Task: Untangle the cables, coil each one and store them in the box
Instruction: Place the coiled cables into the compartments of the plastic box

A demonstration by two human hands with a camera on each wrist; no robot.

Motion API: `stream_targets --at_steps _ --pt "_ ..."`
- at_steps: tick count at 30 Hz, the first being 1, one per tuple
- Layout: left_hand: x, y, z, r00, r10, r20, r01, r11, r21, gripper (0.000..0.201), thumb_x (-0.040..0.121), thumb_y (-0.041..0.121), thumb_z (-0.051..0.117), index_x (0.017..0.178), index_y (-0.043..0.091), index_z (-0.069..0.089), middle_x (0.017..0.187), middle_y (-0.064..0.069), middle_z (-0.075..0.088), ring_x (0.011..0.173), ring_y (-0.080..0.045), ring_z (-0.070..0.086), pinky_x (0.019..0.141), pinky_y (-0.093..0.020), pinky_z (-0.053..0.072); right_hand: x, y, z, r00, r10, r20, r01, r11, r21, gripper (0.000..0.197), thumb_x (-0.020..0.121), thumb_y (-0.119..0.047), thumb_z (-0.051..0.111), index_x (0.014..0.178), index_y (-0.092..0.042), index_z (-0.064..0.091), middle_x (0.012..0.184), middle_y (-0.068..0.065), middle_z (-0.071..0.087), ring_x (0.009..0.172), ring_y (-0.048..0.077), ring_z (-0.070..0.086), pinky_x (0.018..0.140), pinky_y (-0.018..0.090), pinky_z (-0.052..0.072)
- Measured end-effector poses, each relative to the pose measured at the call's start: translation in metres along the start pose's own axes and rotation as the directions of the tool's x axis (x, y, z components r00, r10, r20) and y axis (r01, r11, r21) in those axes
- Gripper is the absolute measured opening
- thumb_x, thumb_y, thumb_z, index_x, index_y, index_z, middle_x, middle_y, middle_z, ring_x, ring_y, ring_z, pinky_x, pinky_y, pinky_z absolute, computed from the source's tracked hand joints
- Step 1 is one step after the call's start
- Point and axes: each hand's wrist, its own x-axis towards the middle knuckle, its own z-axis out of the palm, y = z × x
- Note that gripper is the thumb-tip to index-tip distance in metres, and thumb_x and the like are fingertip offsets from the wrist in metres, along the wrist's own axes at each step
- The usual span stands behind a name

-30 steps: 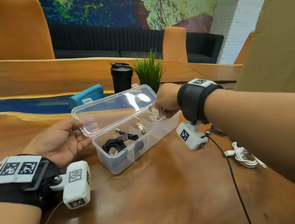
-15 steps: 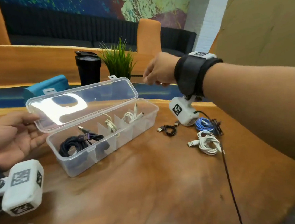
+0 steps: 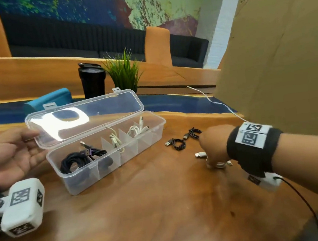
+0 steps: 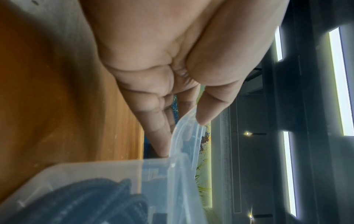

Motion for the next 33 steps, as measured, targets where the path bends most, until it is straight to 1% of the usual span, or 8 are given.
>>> stream_targets --at_steps 6,12,14,17,19,22,27,33 --pt "-0.031 0.002 0.023 0.999 0.03 0.045 -0.032 0.998 0.06 0.027 0.099 0.013 0.039 0.112 0.005 0.061 0.08 -0.008 0.077 0.068 -0.013 0.075 0.058 -0.025 0.061 0.003 -0.001 0.001 0.998 0.044 -0.047 -0.037 0.99 0.134 0.021 0.09 -0.03 0.059 0.101 -0.016 0.069 0.092 0.001 0.069 0.085 0.018 0.067 0.08 0.03 0.058" --pt "-0.036 0.005 0.024 0.997 0.018 0.078 -0.023 0.997 0.071 0.042 0.099 0.014 0.041 0.137 0.0 0.051 0.086 -0.009 0.077 0.071 -0.013 0.075 0.066 -0.026 0.059 -0.005 0.019 -0.036 0.982 0.084 -0.169 -0.001 0.897 0.441 0.015 0.074 -0.025 0.063 0.065 -0.013 0.063 0.068 0.002 0.059 0.061 0.019 0.052 0.053 0.027 0.041" --pt "-0.039 0.005 0.026 0.997 0.017 0.08 -0.024 0.996 0.081 0.044 0.099 0.013 0.041 0.139 0.001 0.05 0.086 -0.009 0.077 0.071 -0.013 0.075 0.066 -0.026 0.059 -0.011 0.029 -0.06 0.981 0.053 -0.188 0.079 0.772 0.631 0.007 0.066 -0.016 0.065 0.061 -0.013 0.065 0.069 0.007 0.055 0.06 0.023 0.046 0.05 0.028 0.034" --pt "-0.041 0.005 0.028 0.996 0.008 0.084 -0.013 0.998 0.061 0.046 0.098 0.013 0.041 0.141 -0.001 0.049 0.088 -0.011 0.077 0.071 -0.015 0.075 0.065 -0.027 0.06 -0.014 0.04 -0.084 0.979 0.051 -0.2 0.168 0.367 0.915 0.014 0.073 -0.012 0.065 0.061 -0.011 0.071 0.063 0.004 0.05 0.051 0.017 0.037 0.047 0.022 0.026" --pt "-0.043 0.006 0.03 0.997 0.008 0.082 -0.013 0.998 0.055 0.046 0.099 0.013 0.041 0.141 -0.002 0.048 0.087 -0.012 0.076 0.071 -0.015 0.075 0.065 -0.027 0.06 -0.014 0.038 -0.092 0.98 0.001 -0.199 0.196 0.166 0.966 0.014 0.082 -0.016 0.063 0.075 -0.009 0.074 0.064 0.004 0.053 0.051 0.012 0.041 0.047 0.023 0.029" --pt "-0.045 0.006 0.032 0.995 0.003 0.095 -0.007 0.999 0.043 0.045 0.099 0.012 0.042 0.141 -0.002 0.049 0.091 -0.014 0.076 0.071 -0.016 0.075 0.066 -0.029 0.061 -0.013 0.022 -0.102 0.971 -0.105 -0.214 0.217 0.02 0.976 0.019 0.09 -0.017 0.057 0.1 -0.004 0.067 0.072 0.005 0.058 0.057 0.012 0.046 0.05 0.024 0.033" --pt "-0.048 0.006 0.033 0.995 0.003 0.104 -0.004 1.0 0.01 0.043 0.098 0.01 0.043 0.139 0.0 0.05 0.1 -0.017 0.074 0.075 -0.018 0.076 0.061 -0.031 0.063 0.0 -0.019 -0.118 0.948 -0.236 -0.215 0.213 -0.036 0.976 0.019 0.093 -0.016 0.052 0.105 -0.006 0.061 0.079 0.006 0.057 0.056 0.011 0.043 0.046 0.021 0.03" --pt "-0.048 0.007 0.033 0.995 0.0 0.097 0.001 1.0 -0.001 0.041 0.098 0.009 0.042 0.137 -0.001 0.052 0.093 -0.017 0.076 0.075 -0.019 0.076 0.058 -0.03 0.062 0.018 -0.055 -0.132 0.976 -0.186 -0.116 0.145 0.152 0.978 0.01 0.092 -0.013 0.055 0.098 -0.006 0.06 0.079 0.01 0.057 0.054 0.014 0.042 0.048 0.024 0.027"
